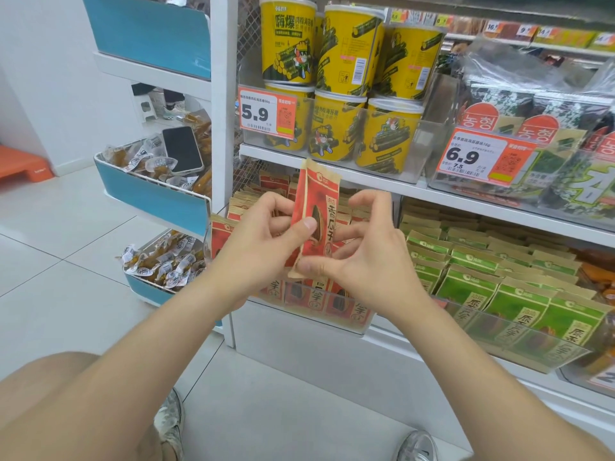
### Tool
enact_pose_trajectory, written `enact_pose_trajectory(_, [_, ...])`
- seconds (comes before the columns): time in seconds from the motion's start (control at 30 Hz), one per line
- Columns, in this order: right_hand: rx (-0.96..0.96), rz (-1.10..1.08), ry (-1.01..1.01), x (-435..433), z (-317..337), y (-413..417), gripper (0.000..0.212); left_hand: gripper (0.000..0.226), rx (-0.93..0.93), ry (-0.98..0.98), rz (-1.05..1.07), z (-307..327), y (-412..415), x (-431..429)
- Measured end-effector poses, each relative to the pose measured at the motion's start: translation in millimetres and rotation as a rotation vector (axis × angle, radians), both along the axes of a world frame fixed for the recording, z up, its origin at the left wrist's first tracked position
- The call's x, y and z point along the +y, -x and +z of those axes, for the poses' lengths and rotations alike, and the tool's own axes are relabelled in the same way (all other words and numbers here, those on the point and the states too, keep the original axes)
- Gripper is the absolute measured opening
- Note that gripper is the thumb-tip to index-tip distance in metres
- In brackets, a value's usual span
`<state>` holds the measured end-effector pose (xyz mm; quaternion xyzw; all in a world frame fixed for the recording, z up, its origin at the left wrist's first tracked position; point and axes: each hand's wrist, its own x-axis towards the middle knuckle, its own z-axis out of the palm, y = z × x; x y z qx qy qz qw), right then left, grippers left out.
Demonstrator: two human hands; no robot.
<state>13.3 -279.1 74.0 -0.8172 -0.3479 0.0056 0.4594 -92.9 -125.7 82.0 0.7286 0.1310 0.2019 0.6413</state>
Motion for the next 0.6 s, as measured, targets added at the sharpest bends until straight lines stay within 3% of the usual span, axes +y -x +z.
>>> enact_pose_trajectory(0.07, [0.082,-0.055,-0.073,2,0,-4,0.091,0.016,0.025,0.067,-0.038,2,0,3])
enact_pose_trajectory(0.27, [0.392,-0.058,-0.215,1,6,-15,0.046,0.025,0.072,-0.006,-0.204,1,3,5])
enact_pose_trajectory(0.37, [0.467,-0.036,-0.305,-2,9,-15,0.039,0.029,0.055,-0.011,-0.249,1,4,8])
enact_pose_trajectory(0.6, [0.388,-0.036,-0.429,-4,13,-11,0.034,0.039,0.096,-0.028,-0.163,-1,1,8])
